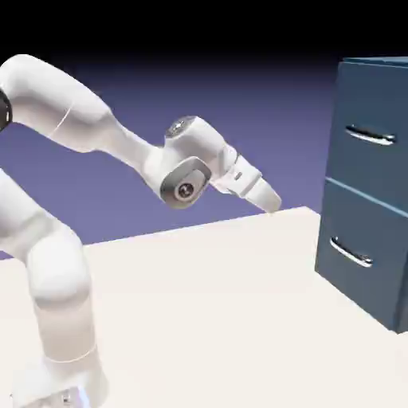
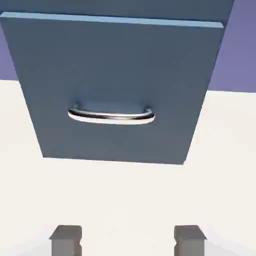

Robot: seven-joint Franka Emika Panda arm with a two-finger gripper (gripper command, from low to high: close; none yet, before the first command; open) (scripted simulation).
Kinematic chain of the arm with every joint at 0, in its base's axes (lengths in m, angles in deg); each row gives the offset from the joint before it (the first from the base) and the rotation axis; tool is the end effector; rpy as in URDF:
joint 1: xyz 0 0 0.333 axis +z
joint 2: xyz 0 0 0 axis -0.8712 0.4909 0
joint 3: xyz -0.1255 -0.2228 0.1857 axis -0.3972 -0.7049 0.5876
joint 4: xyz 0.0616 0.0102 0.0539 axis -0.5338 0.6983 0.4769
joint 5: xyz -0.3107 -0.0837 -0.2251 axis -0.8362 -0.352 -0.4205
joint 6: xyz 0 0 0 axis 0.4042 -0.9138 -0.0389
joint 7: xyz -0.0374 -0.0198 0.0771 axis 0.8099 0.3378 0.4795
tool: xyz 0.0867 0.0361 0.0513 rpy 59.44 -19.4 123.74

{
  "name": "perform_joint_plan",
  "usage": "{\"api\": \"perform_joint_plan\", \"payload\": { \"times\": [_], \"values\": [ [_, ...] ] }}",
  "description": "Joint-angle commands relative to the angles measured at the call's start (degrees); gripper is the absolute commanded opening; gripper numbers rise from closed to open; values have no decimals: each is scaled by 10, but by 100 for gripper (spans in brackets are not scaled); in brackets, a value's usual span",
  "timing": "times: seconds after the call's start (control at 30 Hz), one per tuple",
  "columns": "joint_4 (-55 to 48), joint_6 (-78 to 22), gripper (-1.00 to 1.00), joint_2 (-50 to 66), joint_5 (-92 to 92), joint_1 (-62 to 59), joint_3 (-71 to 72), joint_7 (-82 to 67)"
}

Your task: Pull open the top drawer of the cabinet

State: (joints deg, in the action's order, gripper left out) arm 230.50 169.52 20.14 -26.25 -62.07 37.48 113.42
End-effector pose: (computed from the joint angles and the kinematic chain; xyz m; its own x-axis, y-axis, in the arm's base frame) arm 0.3894 -0.0043 0.4736 0.4699 -0.7166 0.5155 -0.4904 -0.6975 -0.5225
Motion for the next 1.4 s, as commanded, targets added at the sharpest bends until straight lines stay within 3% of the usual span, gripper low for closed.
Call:
{"api": "perform_joint_plan", "payload": {
  "times": [0.0,1.37],
  "values": [
    [-9,-6,0,-10,25,-18,11,6],
    [-360,-244,0,-423,1047,-752,476,231]
  ]
}}
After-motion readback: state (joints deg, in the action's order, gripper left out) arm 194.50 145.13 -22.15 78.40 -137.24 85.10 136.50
